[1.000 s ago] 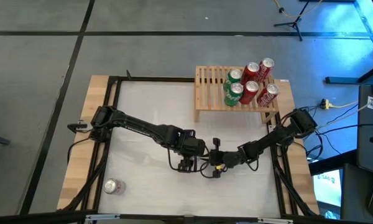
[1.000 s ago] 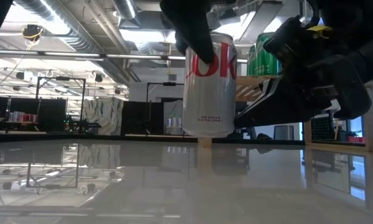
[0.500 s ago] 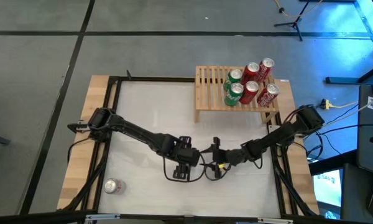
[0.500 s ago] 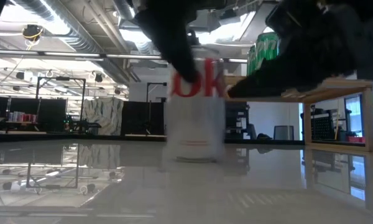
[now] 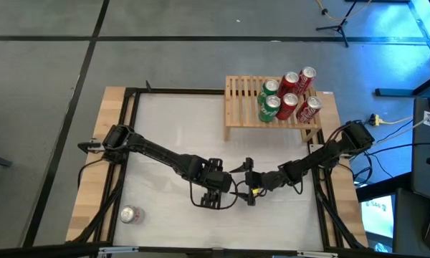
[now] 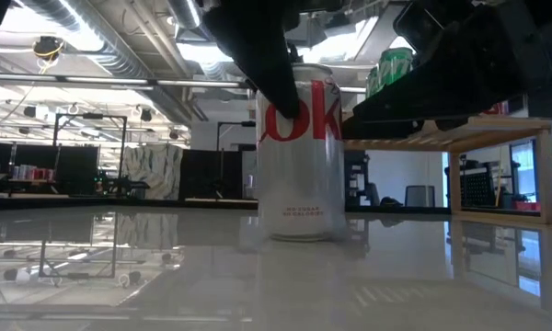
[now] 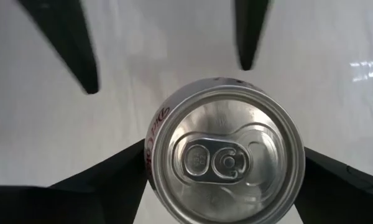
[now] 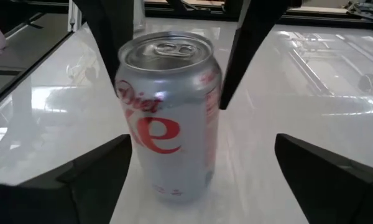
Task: Place canned beverage on shelf
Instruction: Put the top silver soda can on the shelf, then put the silver soda can on the shelf aligned with the other silver soda can
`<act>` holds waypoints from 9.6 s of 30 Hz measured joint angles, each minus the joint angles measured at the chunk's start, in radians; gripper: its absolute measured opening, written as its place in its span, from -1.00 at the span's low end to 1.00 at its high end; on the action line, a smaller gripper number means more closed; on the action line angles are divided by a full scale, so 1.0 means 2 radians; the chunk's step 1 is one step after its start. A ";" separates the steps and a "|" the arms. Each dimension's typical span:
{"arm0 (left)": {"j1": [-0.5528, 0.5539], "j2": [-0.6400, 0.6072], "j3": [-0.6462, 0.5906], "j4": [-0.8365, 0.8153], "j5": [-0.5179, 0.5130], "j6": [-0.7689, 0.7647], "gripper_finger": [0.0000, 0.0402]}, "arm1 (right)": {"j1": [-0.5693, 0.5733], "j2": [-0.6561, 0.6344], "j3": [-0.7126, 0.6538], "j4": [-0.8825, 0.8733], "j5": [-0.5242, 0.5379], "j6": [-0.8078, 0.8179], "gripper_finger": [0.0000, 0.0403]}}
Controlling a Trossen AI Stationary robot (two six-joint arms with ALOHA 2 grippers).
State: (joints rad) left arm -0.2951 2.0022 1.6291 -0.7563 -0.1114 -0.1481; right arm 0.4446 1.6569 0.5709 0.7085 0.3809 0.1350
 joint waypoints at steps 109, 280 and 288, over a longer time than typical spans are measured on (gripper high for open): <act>-0.065 -0.103 -0.380 0.555 -0.131 0.025 0.74 | -0.210 -0.140 0.511 -0.771 0.030 -0.046 0.40; -0.407 -0.227 -0.185 -0.193 0.025 -0.875 0.67 | 0.124 -0.100 0.141 -0.278 -0.067 -0.005 0.50; -0.407 -0.226 -0.215 -0.164 0.033 -0.876 0.67 | 0.124 -0.100 0.141 -0.278 -0.067 -0.005 0.50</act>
State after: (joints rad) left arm -1.1095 1.5509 1.1989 -1.0837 -0.0462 -1.8991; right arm 0.6933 1.4578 0.8528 0.1520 0.2470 0.1257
